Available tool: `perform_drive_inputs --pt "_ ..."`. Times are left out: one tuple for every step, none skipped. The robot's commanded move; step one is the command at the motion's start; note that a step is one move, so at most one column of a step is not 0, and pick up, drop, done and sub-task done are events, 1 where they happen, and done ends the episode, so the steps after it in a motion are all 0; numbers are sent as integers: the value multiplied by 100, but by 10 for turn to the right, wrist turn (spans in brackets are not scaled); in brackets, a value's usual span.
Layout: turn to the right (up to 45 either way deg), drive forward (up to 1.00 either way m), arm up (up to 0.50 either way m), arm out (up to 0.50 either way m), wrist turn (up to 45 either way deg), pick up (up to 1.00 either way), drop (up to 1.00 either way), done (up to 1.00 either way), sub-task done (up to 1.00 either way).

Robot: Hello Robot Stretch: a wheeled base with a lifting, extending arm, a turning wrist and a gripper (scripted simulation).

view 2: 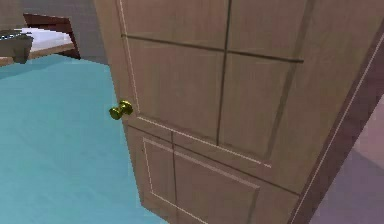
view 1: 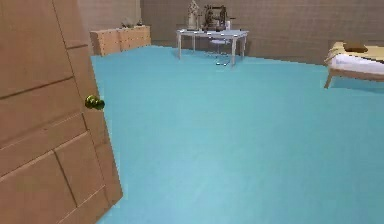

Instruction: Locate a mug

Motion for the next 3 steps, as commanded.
perform_drive_inputs --pt "30 0 0 0 0 0 0 0 0" --pt "0 100 0 0 0 0 0 0 0" --pt "240 0 0 0 0 0 0 0 0"
